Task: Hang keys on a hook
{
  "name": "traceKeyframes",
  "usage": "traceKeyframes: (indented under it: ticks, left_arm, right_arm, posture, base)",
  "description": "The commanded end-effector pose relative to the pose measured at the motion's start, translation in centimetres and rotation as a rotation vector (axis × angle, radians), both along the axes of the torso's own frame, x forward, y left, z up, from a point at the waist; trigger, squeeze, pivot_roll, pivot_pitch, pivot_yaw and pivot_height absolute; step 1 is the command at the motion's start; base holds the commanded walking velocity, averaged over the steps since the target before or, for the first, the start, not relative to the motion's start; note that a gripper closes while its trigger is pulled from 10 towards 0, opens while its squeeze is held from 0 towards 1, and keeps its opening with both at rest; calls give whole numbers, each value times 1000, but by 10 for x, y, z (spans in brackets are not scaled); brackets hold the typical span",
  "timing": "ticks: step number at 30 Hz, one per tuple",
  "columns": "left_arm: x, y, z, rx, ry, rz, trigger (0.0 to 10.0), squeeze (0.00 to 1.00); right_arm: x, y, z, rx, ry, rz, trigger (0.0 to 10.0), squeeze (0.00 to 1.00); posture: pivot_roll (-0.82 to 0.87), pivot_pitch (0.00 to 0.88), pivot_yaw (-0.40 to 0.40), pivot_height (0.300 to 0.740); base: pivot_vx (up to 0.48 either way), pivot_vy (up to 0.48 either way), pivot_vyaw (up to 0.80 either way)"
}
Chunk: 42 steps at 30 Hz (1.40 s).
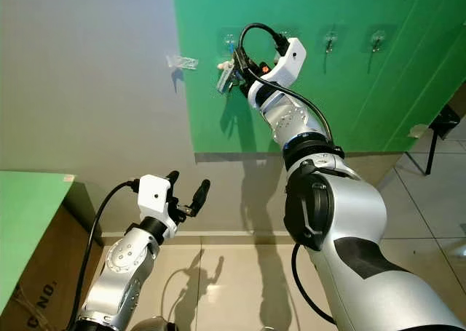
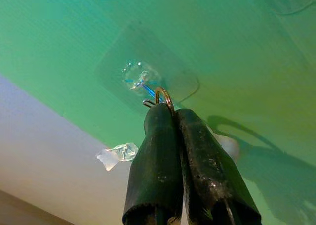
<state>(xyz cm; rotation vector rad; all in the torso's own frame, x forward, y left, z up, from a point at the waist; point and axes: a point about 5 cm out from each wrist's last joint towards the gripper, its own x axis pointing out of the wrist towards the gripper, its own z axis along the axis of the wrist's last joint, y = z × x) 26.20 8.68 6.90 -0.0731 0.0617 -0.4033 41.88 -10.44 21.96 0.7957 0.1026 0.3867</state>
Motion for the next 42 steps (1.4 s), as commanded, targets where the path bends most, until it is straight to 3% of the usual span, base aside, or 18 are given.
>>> traceKeyframes:
  ticks: [1, 5, 8, 9, 10, 15, 16, 25, 33, 42]
  left_arm:
    - [1, -2, 2, -5, 0, -1, 10000, 0]
    - [1, -3, 2, -6, 4, 0, 10000, 0]
    - [1, -3, 2, -8, 5, 1, 10000, 0]
    - [1, -3, 2, -8, 6, 2, 10000, 0]
    - [1, -3, 2, -8, 6, 2, 10000, 0]
    - [2, -3, 1, -6, 6, 3, 10000, 0]
    - [2, -3, 1, -5, 6, 4, 10000, 0]
    - [4, -3, 2, 1, 4, 1, 10000, 0]
    - [5, -4, 2, 0, 4, -4, 10000, 0]
    - [5, -5, 2, -3, 4, -5, 10000, 0]
  right_arm:
    - [1, -6, -2, 21, 30, -28, 0, 0]
    - [0, -7, -6, 44, 55, -38, 0, 0]
    - [-1, -6, -11, 8, 87, -43, 0, 0]
    - [-1, -5, -14, 0, 105, -38, 6196, 0]
    - [-2, -4, -15, -6, 114, -27, 10000, 0]
    - [-4, 0, -21, -64, 126, -13, 10000, 0]
    - [-4, 0, -23, -67, 138, -19, 10000, 1000]
    - [-4, -5, -29, -94, 182, -56, 10000, 1000]
    - [-3, -9, -25, -166, 140, -76, 10000, 1000]
    - [-2, -7, -22, -160, 121, -75, 10000, 1000]
  posture:
    - [-9, 0, -23, 740]
    - [-9, 0, -24, 740]
    - [-9, 0, -24, 740]
    - [-9, 0, -24, 740]
    - [-9, 0, -25, 740]
    - [-9, 0, -25, 740]
    - [-9, 0, -25, 740]
    - [-15, 0, -22, 740]
    - [-20, 0, -24, 740]
    - [-21, 0, -24, 740]
  base:
    - [0, 0, 0]
    - [0, 0, 0]
    - [0, 0, 0]
    - [0, 0, 0]
    - [0, 0, 0]
    - [0, 0, 0]
    - [0, 0, 0]
    - [0, 0, 0]
    - [0, 0, 0]
    - [0, 0, 0]
